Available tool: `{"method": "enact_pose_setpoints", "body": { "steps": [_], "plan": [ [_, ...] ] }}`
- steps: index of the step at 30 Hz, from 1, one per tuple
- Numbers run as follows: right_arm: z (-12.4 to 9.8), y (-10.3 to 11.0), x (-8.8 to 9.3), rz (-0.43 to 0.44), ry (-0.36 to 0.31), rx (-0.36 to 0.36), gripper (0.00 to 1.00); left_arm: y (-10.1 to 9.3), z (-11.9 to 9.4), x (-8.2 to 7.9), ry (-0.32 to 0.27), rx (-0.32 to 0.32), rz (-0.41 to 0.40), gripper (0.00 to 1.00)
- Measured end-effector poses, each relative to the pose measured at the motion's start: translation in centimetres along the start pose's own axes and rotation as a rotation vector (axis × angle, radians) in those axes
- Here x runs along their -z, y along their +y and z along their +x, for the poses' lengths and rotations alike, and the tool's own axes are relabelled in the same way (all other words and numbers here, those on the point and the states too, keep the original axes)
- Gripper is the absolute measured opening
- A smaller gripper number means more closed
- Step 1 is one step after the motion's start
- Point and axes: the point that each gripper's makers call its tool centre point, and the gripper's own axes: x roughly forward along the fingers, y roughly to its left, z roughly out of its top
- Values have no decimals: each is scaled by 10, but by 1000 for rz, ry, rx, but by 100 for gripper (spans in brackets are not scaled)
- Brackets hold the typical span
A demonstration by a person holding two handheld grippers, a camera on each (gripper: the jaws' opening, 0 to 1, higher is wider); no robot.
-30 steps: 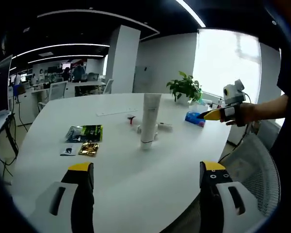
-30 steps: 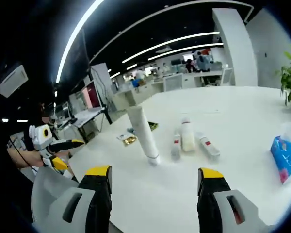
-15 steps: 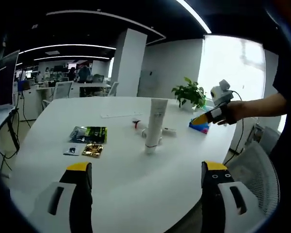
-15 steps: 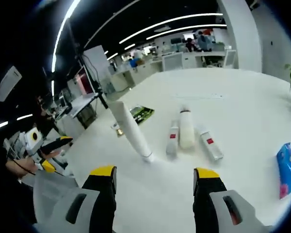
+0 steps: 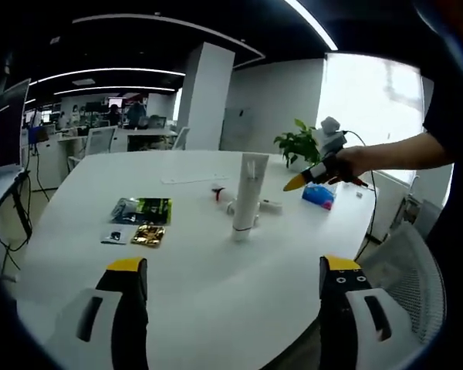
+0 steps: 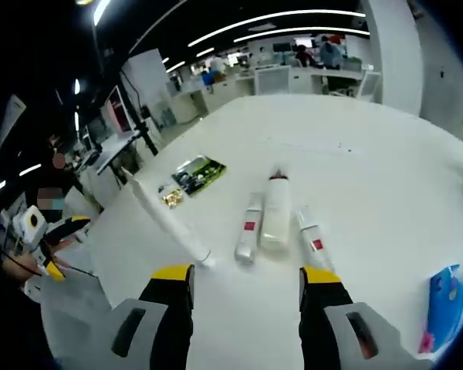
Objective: Arrange the skincare products in the storage area until every visible bottle or jar stands upright without overlapping.
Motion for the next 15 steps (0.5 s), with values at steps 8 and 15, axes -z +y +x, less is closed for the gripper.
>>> {"method": "enact_pose_setpoints", "body": {
  "steps": [8, 15],
  "plan": [
    [18, 3, -2, 5, 89, -4, 51, 1, 0, 1, 4, -10, -5, 83],
    [35, -1, -10, -4, 136, 7, 48, 3, 0, 2, 11, -16, -5, 83]
  ]
}}
